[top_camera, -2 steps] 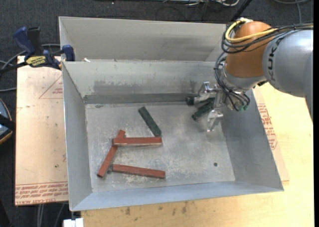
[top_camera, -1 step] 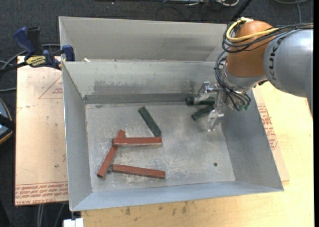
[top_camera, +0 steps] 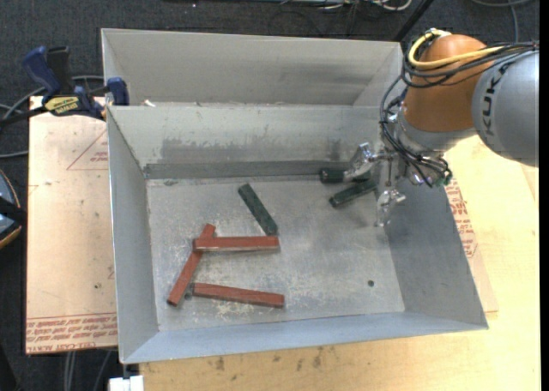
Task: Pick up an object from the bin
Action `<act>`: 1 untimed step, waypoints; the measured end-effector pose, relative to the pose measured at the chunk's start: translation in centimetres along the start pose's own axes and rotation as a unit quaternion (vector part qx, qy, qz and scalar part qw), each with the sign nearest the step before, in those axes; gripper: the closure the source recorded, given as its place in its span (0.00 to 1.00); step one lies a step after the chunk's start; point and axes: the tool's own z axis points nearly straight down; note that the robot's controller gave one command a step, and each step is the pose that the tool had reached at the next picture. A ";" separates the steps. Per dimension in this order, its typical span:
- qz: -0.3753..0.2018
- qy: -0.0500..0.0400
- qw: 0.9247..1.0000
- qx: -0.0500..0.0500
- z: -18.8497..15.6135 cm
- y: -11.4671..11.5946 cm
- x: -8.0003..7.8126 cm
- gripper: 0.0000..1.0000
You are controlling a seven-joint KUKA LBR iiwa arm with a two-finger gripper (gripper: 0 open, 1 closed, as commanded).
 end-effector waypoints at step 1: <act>0.031 -0.005 1.000 -0.004 2.1 -1.2 -0.2 0.00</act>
Offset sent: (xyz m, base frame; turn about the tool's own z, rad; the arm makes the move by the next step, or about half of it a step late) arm -0.0007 -0.0133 -0.0293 0.0289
